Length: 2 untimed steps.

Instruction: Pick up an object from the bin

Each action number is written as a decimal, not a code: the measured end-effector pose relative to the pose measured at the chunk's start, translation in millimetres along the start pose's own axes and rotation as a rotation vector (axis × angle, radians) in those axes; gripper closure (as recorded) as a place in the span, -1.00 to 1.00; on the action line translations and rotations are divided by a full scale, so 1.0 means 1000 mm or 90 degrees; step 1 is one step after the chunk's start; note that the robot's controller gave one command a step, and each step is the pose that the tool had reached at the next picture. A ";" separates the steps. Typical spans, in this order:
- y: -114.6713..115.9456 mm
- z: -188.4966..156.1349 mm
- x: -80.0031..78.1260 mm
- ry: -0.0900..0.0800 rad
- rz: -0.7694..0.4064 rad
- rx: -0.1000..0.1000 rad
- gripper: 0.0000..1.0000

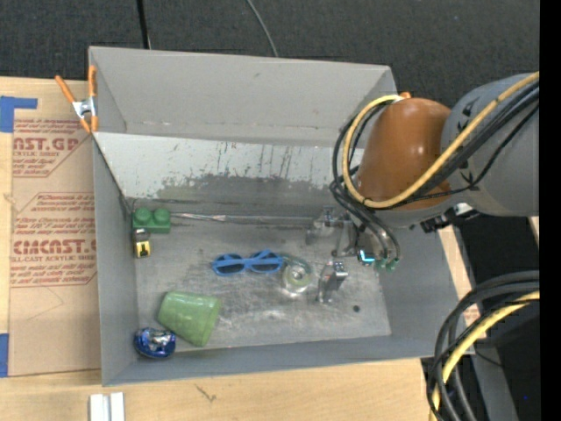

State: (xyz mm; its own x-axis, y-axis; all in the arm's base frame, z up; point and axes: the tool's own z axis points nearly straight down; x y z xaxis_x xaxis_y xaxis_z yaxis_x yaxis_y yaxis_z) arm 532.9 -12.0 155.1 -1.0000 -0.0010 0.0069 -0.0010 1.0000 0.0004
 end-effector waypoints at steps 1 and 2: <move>0.090 0.084 -0.028 -0.009 0.059 0.000 -1.00; 0.095 0.054 -0.011 -0.006 0.101 -0.001 -1.00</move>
Offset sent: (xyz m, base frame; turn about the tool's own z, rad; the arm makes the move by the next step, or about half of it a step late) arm 0.0246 0.0868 -0.0851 0.0975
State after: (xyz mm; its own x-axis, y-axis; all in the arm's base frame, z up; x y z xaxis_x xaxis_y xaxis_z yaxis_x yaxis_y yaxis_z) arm 543.9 82.9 100.8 -0.9876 0.1568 -0.0018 0.1568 0.9876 0.0016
